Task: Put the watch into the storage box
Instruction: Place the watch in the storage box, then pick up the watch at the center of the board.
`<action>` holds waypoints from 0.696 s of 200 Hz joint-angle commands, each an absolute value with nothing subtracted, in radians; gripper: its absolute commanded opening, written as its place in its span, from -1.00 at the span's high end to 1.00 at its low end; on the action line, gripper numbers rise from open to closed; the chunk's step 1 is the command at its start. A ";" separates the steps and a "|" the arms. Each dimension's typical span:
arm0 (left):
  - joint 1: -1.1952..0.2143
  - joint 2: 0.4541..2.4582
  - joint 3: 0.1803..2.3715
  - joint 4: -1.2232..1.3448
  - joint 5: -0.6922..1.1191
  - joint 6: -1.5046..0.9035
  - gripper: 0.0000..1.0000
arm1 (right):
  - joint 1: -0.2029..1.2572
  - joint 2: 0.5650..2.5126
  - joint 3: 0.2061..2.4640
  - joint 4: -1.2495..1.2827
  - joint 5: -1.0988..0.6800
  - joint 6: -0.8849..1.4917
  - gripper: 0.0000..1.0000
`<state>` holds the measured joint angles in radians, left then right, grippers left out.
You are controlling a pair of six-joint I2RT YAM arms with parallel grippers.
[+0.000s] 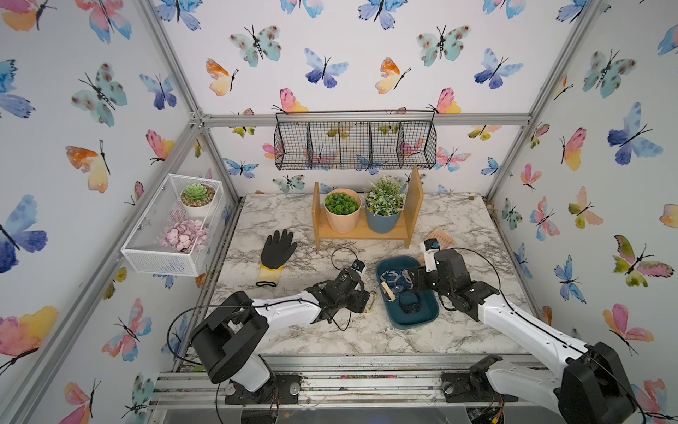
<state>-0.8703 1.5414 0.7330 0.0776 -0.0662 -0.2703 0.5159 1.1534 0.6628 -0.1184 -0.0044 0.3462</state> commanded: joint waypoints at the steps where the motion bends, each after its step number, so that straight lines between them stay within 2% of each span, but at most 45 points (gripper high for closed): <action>1: -0.876 1.567 0.760 0.047 -0.051 -0.252 -0.41 | 0.511 1.160 0.656 -0.107 -0.025 0.343 0.14; 54: -0.879 1.611 0.780 0.054 -0.031 -0.250 -0.26 | 0.511 1.164 0.663 -0.082 -0.026 0.336 0.14; 71: -0.881 1.630 0.791 0.048 -0.023 -0.249 -0.11 | 0.511 1.173 0.667 -0.080 -0.029 0.333 0.14; 117: -0.896 1.657 0.814 0.043 -0.014 -0.241 -0.13 | 0.511 1.192 0.673 -0.074 -0.038 0.330 0.14; 139: -0.897 1.671 0.822 0.035 -0.012 -0.236 -0.08 | 0.511 1.196 0.675 -0.071 -0.040 0.328 0.14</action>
